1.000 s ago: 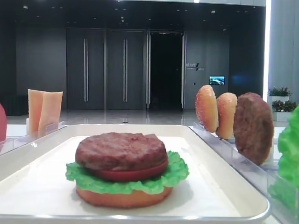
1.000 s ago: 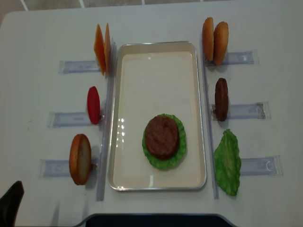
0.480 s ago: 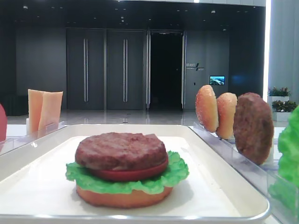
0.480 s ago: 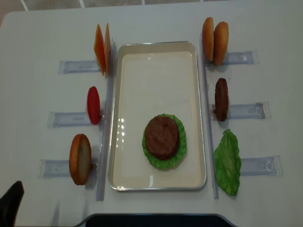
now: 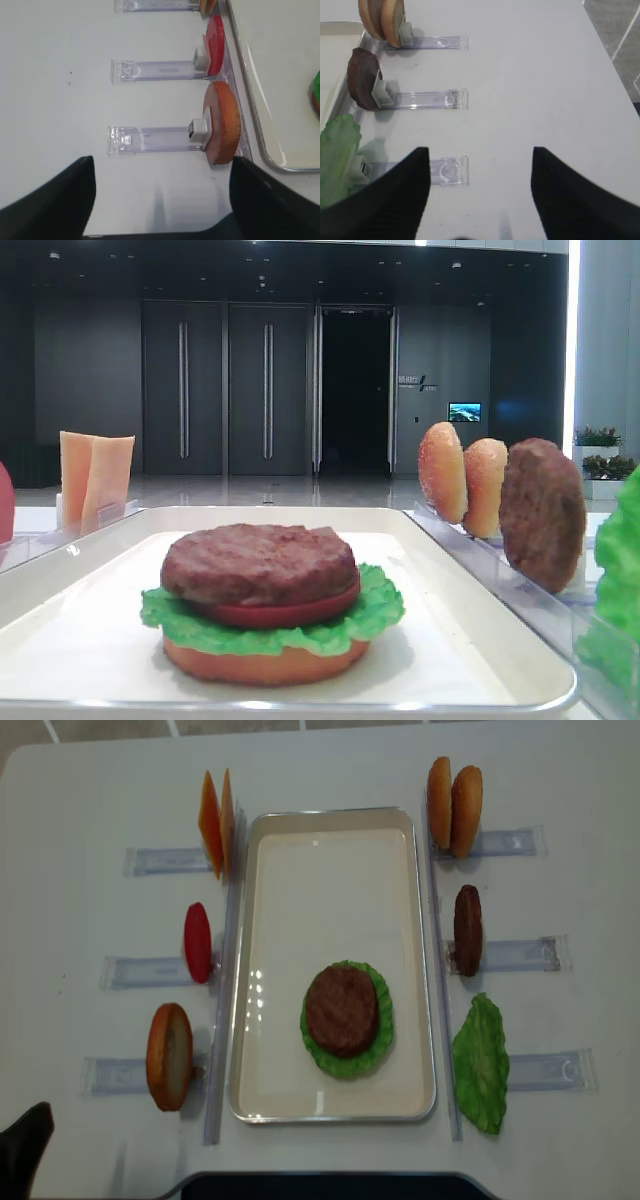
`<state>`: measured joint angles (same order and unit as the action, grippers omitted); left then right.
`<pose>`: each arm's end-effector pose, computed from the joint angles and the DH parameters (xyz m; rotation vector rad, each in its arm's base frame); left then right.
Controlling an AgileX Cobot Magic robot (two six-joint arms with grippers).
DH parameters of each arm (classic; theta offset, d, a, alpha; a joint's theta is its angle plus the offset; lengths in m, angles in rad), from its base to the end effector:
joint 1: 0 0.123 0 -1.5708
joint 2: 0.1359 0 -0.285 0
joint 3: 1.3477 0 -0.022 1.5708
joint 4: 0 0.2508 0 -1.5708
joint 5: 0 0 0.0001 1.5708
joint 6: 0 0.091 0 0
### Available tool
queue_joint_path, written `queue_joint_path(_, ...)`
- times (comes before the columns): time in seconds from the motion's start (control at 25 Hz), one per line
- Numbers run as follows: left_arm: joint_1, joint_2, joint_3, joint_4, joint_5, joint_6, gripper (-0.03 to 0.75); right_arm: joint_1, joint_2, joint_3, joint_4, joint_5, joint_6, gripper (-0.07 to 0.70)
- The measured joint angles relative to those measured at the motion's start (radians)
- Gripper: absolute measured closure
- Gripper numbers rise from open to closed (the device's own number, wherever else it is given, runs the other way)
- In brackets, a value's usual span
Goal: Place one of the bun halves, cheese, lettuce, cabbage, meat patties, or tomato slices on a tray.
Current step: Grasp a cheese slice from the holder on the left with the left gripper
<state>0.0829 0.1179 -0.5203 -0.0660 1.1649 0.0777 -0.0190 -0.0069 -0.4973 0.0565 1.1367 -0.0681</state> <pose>0.0064 -0.0050 0.2751 -0.0024 2.2438 0.0046 -0.0089 0.0048 0.2706 -0.0573 2.1140 0.0165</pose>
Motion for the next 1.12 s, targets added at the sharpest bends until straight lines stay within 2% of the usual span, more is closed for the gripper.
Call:
queue_joint_path(0.48, 0.0, 0.335, -0.104, 0.0, 0.013, -0.01, 0.076, 0.0, 0.0, 0.0, 0.0, 0.0, 0.0, 0.181)
queue_joint_path(0.76, 0.0, 0.57, -0.226, -0.001, 0.042, -0.011, 0.076, 0.0, 0.0, 0.0, 0.0, 0.0, 0.0, 0.181)
queue_joint_path(1.12, 0.0, 0.876, -0.446, -0.001, 0.061, -0.011, 0.076, 0.0, 0.0, 0.0, 0.0, 0.0, 0.0, 0.181)
